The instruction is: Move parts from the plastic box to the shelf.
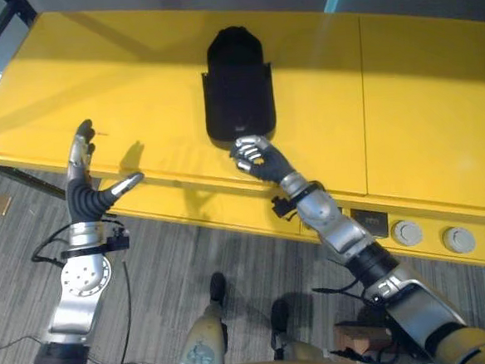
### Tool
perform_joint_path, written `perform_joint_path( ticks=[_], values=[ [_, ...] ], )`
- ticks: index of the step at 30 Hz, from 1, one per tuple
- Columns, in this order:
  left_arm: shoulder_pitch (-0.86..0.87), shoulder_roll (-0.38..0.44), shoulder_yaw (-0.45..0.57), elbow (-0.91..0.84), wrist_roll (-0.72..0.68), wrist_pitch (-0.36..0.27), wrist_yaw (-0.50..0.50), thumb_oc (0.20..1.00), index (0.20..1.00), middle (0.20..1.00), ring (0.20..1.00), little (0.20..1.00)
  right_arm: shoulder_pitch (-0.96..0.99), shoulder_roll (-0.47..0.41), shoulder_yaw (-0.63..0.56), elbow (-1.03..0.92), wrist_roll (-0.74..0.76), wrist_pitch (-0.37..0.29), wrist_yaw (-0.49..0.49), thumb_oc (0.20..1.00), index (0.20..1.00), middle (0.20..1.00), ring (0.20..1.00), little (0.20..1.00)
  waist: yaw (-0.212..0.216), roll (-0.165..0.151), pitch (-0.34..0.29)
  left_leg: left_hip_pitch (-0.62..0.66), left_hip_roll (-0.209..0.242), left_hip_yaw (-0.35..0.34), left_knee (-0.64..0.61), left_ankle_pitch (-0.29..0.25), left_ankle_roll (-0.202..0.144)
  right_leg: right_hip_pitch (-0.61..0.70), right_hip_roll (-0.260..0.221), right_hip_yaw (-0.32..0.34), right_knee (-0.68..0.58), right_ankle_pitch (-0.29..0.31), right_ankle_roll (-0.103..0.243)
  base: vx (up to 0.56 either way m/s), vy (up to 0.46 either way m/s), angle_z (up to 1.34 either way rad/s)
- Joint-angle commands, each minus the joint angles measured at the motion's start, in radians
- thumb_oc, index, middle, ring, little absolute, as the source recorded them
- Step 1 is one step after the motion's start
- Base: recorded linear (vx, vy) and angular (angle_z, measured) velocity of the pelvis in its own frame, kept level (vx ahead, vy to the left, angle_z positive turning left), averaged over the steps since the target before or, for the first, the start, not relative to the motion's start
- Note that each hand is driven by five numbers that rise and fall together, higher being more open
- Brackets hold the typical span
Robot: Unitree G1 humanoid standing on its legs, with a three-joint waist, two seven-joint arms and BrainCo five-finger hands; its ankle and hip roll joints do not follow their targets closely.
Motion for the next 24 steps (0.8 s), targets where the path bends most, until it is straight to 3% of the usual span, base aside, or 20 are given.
perform_joint_path(
  ticks=[1,5,10,11,12,13,14,17,18,19,21,22,24],
  values=[
    [-0.052,0.005,-0.024,0.005,-0.020,-0.051,0.001,1.000,1.000,1.000,1.000,1.000,-0.057,0.032,0.018,-0.013,0.027,-0.048,-0.039,0.200,0.200,0.200,0.200,0.200,0.011,-0.021,-0.034,0.103,0.021,0.057,0.061,-0.189,-0.052,-0.032,-0.019,0.059,0.093,-0.128,0.107,0.00,0.000,0.00],
    [-0.088,0.018,-0.046,-0.022,-0.007,-0.046,-0.010,1.000,1.000,1.000,1.000,1.000,0.002,-0.008,-0.023,-0.116,0.046,-0.065,-0.030,0.200,0.200,0.200,0.200,0.200,-0.003,-0.035,-0.038,0.116,0.014,0.059,0.076,-0.210,-0.043,-0.014,-0.025,0.065,0.099,-0.130,0.115,-0.01,0.052,-0.01],
    [-0.125,0.034,-0.061,-0.053,0.020,-0.039,-0.019,1.000,1.000,1.000,1.000,1.000,0.221,-0.093,-0.201,-0.341,0.127,-0.116,0.006,0.200,0.200,0.200,0.200,0.200,-0.070,-0.069,-0.063,0.161,-0.002,0.081,0.104,-0.256,-0.018,0.025,-0.044,0.086,0.113,-0.129,0.135,-0.01,0.113,-0.10],
    [-0.128,0.030,-0.056,-0.063,0.024,-0.034,-0.026,1.000,1.000,1.000,1.000,1.000,0.311,-0.108,-0.275,-0.408,0.146,-0.133,0.019,1.000,1.000,1.000,1.000,1.000,-0.106,-0.081,-0.075,0.181,-0.009,0.100,0.116,-0.273,-0.010,0.038,-0.050,0.100,0.120,-0.126,0.146,0.01,0.122,-0.27],
    [-0.127,0.030,-0.058,-0.063,0.025,-0.034,-0.026,1.000,1.000,1.000,1.000,1.000,0.319,-0.108,-0.279,-0.414,0.147,-0.130,0.021,1.000,1.000,1.000,1.000,1.000,-0.103,-0.081,-0.076,0.183,-0.009,0.102,0.117,-0.274,-0.010,0.039,-0.050,0.101,0.120,-0.127,0.147,-0.04,0.189,-0.26],
    [-0.122,0.027,-0.051,-0.072,0.036,-0.031,-0.035,1.000,1.000,1.000,1.000,1.000,0.399,-0.117,-0.347,-0.469,0.166,-0.146,0.043,1.000,1.000,1.000,1.000,1.000,-0.138,-0.090,-0.087,0.200,-0.013,0.126,0.125,-0.287,-0.002,0.045,-0.054,0.118,0.124,-0.123,0.158,-0.03,0.097,-0.47],
    [-0.121,0.027,-0.053,-0.073,0.036,-0.031,-0.035,1.000,1.000,1.000,1.000,1.000,0.406,-0.117,-0.351,-0.475,0.167,-0.144,0.045,1.000,1.000,1.000,1.000,1.000,-0.134,-0.090,-0.088,0.202,-0.013,0.128,0.125,-0.288,-0.002,0.047,-0.054,0.120,0.125,-0.124,0.158,-0.05,0.146,-0.59],
    [-0.088,0.022,-0.030,-0.090,0.041,-0.025,-0.063,1.000,1.000,1.000,1.000,1.000,0.545,-0.122,-0.463,-0.539,0.158,-0.151,0.069,1.000,1.000,1.000,1.000,1.000,-0.187,-0.100,-0.101,0.228,-0.015,0.174,0.130,-0.304,0.008,0.047,-0.058,0.152,0.132,-0.111,0.181,-0.03,0.104,-0.54],
    [-0.086,0.022,-0.031,-0.091,0.041,-0.025,-0.064,1.000,1.000,1.000,1.000,1.000,0.551,-0.122,-0.466,-0.545,0.158,-0.149,0.070,1.000,1.000,1.000,1.000,1.000,-0.183,-0.100,-0.103,0.229,-0.015,0.176,0.130,-0.304,0.008,0.047,-0.058,0.154,0.132,-0.111,0.181,-0.06,0.120,-0.47],
    [-0.073,0.027,-0.020,-0.105,0.056,-0.020,-0.085,1.000,1.000,1.000,1.000,1.000,0.640,-0.120,-0.531,-0.556,0.132,-0.143,0.081,1.000,1.000,1.000,1.000,1.000,-0.223,-0.102,-0.102,0.250,-0.013,0.211,0.128,-0.315,0.013,0.040,-0.059,0.178,0.147,-0.105,0.198,-0.09,0.103,-0.59],
    [-0.063,0.030,-0.014,-0.106,0.064,-0.015,-0.095,1.000,1.000,1.000,1.000,1.000,0.669,-0.111,-0.546,-0.563,0.129,-0.137,0.091,1.000,1.000,1.000,1.000,1.000,-0.234,-0.105,-0.104,0.250,-0.013,0.227,0.123,-0.311,0.015,0.024,-0.056,0.197,0.154,-0.088,0.203,-0.11,0.072,-0.61],
    [-0.068,0.041,-0.005,-0.104,0.084,-0.009,-0.091,1.000,1.000,1.000,1.000,1.000,0.696,-0.083,-0.548,-0.532,0.156,-0.133,0.110,1.000,1.000,1.000,1.000,1.000,-0.263,-0.104,-0.091,0.267,0.005,0.278,0.109,-0.310,0.014,-0.029,-0.027,0.233,0.212,-0.065,0.204,-0.08,0.028,-0.46],
    [-0.066,0.045,0.000,-0.097,0.094,-0.005,-0.087,1.000,1.000,1.000,1.000,1.000,0.703,-0.070,-0.546,-0.522,0.161,-0.129,0.109,1.000,1.000,1.000,1.000,1.000,-0.271,-0.105,-0.084,0.275,0.014,0.313,0.108,-0.311,0.015,-0.052,-0.015,0.229,0.239,-0.066,0.204,-0.08,0.025,-0.59]
  ],
)
